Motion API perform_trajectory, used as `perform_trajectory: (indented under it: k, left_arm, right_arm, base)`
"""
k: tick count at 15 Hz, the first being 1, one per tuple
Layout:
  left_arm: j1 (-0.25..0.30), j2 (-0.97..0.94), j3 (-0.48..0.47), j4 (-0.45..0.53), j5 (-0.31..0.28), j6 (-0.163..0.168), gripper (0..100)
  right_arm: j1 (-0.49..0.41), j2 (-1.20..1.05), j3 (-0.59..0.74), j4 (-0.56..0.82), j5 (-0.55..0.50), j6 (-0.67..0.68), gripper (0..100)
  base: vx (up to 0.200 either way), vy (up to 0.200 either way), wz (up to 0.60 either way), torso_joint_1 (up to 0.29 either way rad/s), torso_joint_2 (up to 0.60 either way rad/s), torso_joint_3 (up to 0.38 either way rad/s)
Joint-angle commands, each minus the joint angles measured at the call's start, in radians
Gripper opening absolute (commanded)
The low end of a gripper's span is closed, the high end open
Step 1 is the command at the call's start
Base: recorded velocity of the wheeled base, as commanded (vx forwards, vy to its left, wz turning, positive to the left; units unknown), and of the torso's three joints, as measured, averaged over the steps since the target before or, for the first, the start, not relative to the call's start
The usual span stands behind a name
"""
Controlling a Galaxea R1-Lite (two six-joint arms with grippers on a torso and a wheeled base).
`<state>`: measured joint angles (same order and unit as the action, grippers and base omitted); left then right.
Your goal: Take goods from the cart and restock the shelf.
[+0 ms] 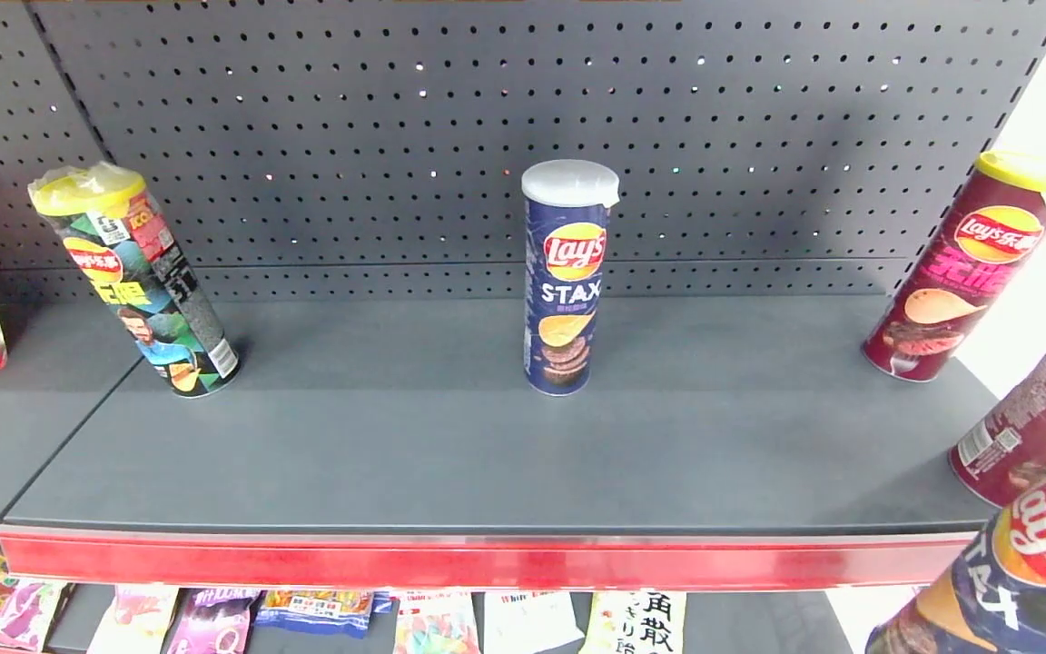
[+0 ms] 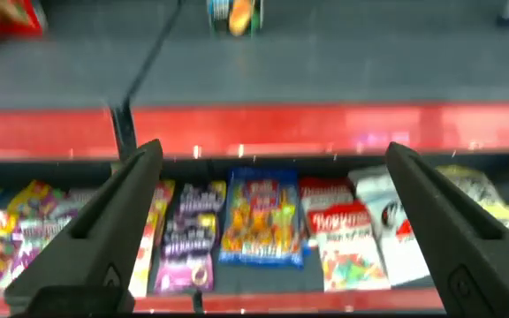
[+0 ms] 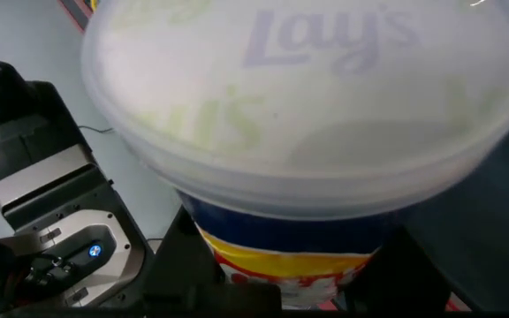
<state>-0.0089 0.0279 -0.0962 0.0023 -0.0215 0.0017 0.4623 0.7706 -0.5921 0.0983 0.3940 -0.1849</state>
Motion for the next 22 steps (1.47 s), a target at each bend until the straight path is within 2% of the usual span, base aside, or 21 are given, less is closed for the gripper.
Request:
perform_trajectory:
  k: [1, 2, 3, 4, 5, 6, 7, 8, 10, 11, 12, 15, 18, 22]
  left_arm:
    - [-0.091, 0.408, -0.389, 0.002, -0.063, -0.028, 100]
    - [-0.129, 0.503, -0.425, -0.001, -0.152, 0.058, 100]
    - [-0.146, 0.593, -0.447, 0.002, -0.219, 0.112, 100]
    - [-0.149, 0.633, -0.451, -0.002, -0.248, 0.116, 100]
    - [-0.178, 0.781, -0.491, -0.022, -0.387, 0.119, 100]
    - [-0.217, 0.894, -0.524, -0.064, -0.492, 0.129, 100]
    - [-0.266, 0.986, -0.531, -0.111, -0.508, 0.15, 100]
    - [-0.316, 1.066, -0.534, -0.173, -0.509, 0.155, 100]
    - [-0.353, 1.192, -0.56, -0.275, -0.535, 0.156, 100]
    - [-0.358, 1.204, -0.568, -0.283, -0.538, 0.156, 100]
    - [-0.396, 1.314, -0.649, -0.321, -0.545, 0.156, 100]
    - [-0.43, 1.463, -0.81, -0.328, -0.543, 0.162, 100]
    - [-0.448, 1.561, -0.953, -0.328, -0.548, 0.192, 100]
    - [-0.47, 1.633, -1.031, -0.329, -0.558, 0.193, 100]
  right_arm:
    - [0.021, -0.013, 0.003, 0.0, 0.0, 0.001, 0]
    - [0.025, -0.013, 0.006, 0.0, 0.002, 0.001, 0]
    - [0.025, -0.016, 0.006, 0.0, 0.0, 0.001, 0]
    - [0.025, -0.016, 0.005, 0.0, 0.002, 0.001, 0]
    - [0.025, -0.002, -0.006, 0.0, 0.0, 0.001, 0]
    - [0.025, 0.001, -0.009, 0.0, -0.001, 0.001, 0]
    - [0.025, 0.002, -0.003, 0.001, -0.003, 0.001, 0]
    - [0.025, 0.001, 0.008, 0.001, -0.006, 0.001, 0]
    - [0.024, 0.012, -0.005, 0.0, -0.007, 0.001, 0]
    - [0.024, 0.012, -0.006, 0.0, -0.007, 0.001, 0]
    - [0.021, 0.013, -0.018, 0.0, -0.007, 0.001, 0]
    - [0.019, 0.013, -0.018, 0.0, -0.007, 0.002, 0]
    - [0.018, 0.012, -0.02, 0.0, -0.009, 0.002, 0]
    - [0.016, 0.021, -0.034, 0.0, -0.011, 0.004, 0]
  base:
    - [0.0, 0.0, 0.0, 0.0, 0.0, 0.0]
    - [0.0, 0.0, 0.0, 0.0, 0.0, 0.0]
    - [0.0, 0.0, 0.0, 0.0, 0.0, 0.0]
    - [0.0, 0.0, 0.0, 0.0, 0.0, 0.0]
    - [0.0, 0.0, 0.0, 0.0, 0.0, 0.0]
    - [0.0, 0.0, 0.0, 0.0, 0.0, 0.0]
    - [0.0, 0.0, 0.0, 0.0, 0.0, 0.0]
    - [0.0, 0.0, 0.0, 0.0, 0.0, 0.0]
    - [0.0, 0.0, 0.0, 0.0, 0.0, 0.0]
    - [0.0, 0.0, 0.0, 0.0, 0.0, 0.0]
    - [0.0, 0.0, 0.0, 0.0, 0.0, 0.0]
    - [0.0, 0.0, 0.0, 0.0, 0.0, 0.0]
    - [0.0, 0.0, 0.0, 0.0, 0.0, 0.0]
    - [0.0, 0.0, 0.0, 0.0, 0.0, 0.0]
